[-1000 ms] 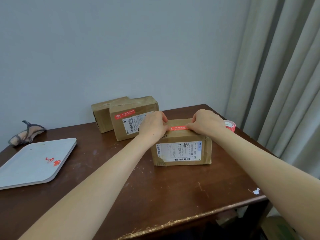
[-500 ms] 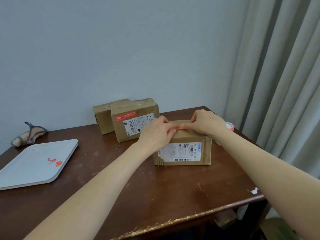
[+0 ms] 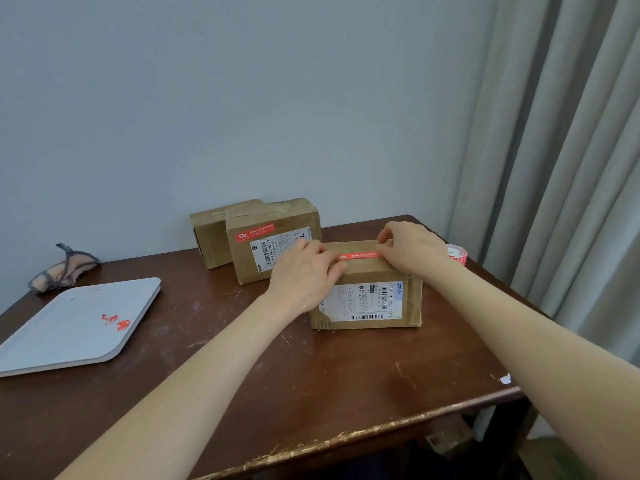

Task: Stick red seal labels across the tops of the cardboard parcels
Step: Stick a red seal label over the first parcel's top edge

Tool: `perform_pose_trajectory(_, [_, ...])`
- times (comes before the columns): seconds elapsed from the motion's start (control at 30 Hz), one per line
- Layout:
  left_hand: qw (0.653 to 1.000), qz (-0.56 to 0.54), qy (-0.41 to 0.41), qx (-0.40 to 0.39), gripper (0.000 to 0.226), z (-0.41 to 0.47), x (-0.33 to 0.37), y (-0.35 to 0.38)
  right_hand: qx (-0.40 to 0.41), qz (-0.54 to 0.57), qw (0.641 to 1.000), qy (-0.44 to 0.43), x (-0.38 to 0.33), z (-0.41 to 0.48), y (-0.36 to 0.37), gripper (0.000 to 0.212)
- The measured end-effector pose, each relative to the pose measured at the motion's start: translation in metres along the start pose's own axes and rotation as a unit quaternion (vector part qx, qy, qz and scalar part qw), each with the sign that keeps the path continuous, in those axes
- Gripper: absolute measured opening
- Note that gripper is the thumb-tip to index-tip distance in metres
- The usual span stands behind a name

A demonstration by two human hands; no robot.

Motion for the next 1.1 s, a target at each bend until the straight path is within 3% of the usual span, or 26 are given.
perform_pose_trajectory(0.13, [1.0, 0.013, 0.014, -0.019, 0.063, -0.008, 0.006, 0.006, -0.026, -0.018, 0.992, -0.118, -0.026, -0.014, -0.001, 0.043])
perform_pose_trajectory(0.27, [0.999, -0.01, 0.014, -0.035, 0.065, -0.007, 0.007, 0.012, -0.079, -0.085, 0.978, -0.171, -0.04, -0.024, 0.008, 0.053])
perform_pose_trajectory(0.47, [0.998, -0.045, 0.006, -0.039, 0.057, -0.002, 0.003, 0.012, -0.078, -0.139, 0.974, -0.161, -0.036, -0.026, 0.009, 0.06])
perform_pose_trajectory(0.77, [0.994, -0.092, -0.02, -0.057, 0.065, 0.0, -0.006, 0.007, -0.029, -0.14, 0.984, -0.105, -0.019, -0.029, -0.002, 0.068])
perform_pose_trajectory(1.0, [0.999, -0.03, -0.002, -0.035, 0.076, 0.002, 0.003, 0.006, -0.058, -0.167, 0.977, -0.119, -0.017, -0.028, 0.002, 0.087])
perform_pose_trajectory(1.1, [0.999, 0.005, 0.006, -0.031, 0.073, 0.003, 0.009, 0.009, -0.06, -0.18, 0.973, -0.129, -0.021, -0.028, 0.005, 0.081])
Point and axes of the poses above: each hand's wrist, its own z-axis towards the middle knuckle, its own y-axis out of the palm, x = y × z, the point moved 7 cm from there along z, towards the middle knuckle, and after that the axes turned 15 degrees about -y, right-handed, at the moved point
